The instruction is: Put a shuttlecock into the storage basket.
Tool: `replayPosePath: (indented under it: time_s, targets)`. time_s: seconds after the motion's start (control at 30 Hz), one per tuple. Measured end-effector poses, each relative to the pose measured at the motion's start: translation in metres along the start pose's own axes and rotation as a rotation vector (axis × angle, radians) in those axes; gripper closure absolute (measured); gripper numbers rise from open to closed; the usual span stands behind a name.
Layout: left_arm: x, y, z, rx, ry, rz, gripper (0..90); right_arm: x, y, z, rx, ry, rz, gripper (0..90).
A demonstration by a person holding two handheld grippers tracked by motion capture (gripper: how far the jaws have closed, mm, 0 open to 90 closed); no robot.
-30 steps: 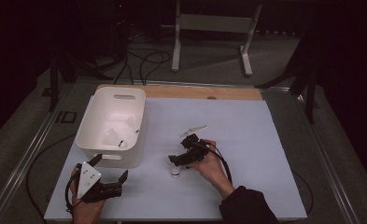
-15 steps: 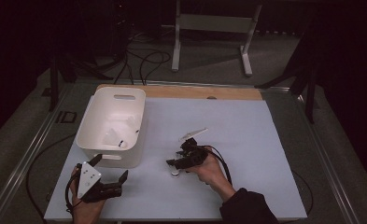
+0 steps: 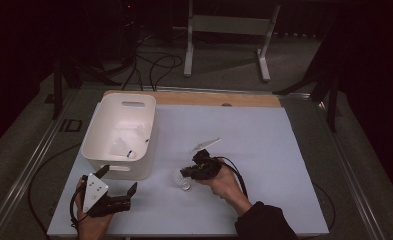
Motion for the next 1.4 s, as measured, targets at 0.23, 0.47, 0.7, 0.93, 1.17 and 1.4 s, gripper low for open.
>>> replayPosePath:
  time_s: [0.23,0.47,0.7,0.93,1.17,1.4]
  targets:
    - [-0.0001,0.0001,-0.0001,-0.001,-0.001,0.000,0.2,-0.0002,-0.0010,-0.0008,-0.007,-0.012,0.014,89.5]
    - [-0.0003,0.0003,0.0000,0.000,-0.001,0.001,0.2,-0.0012,-0.0018,-0.0013,-0.014,-0.012,0.024,89.7]
    - [-0.0003,0.0003,-0.0001,0.000,-0.001,0.001,0.2,-0.0012,-0.0016,-0.0019,-0.020,-0.008,0.023,89.8]
    - [-0.0003,0.0003,-0.0001,0.000,0.000,0.001,0.2,-0.0008,-0.0026,-0.0024,-0.026,-0.008,0.027,89.9]
    - [-0.0001,0.0001,-0.0001,-0.001,-0.001,0.001,0.2,-0.0009,-0.0045,-0.0031,-0.037,-0.004,0.029,89.9]
    - [0.0000,0.0001,-0.0001,-0.001,-0.001,0.000,0.2,-0.0007,-0.0060,-0.0041,-0.048,-0.002,0.034,89.9]
Point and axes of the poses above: each handheld gripper's, and its own axes: y roughly forward along the jaws, z roughly out of its underside, x roughly to its left, the point moved 8 cm from there along y, roughly forward along the jaws, and after that the axes turned 14 degrees about x, right-handed, at the moved point
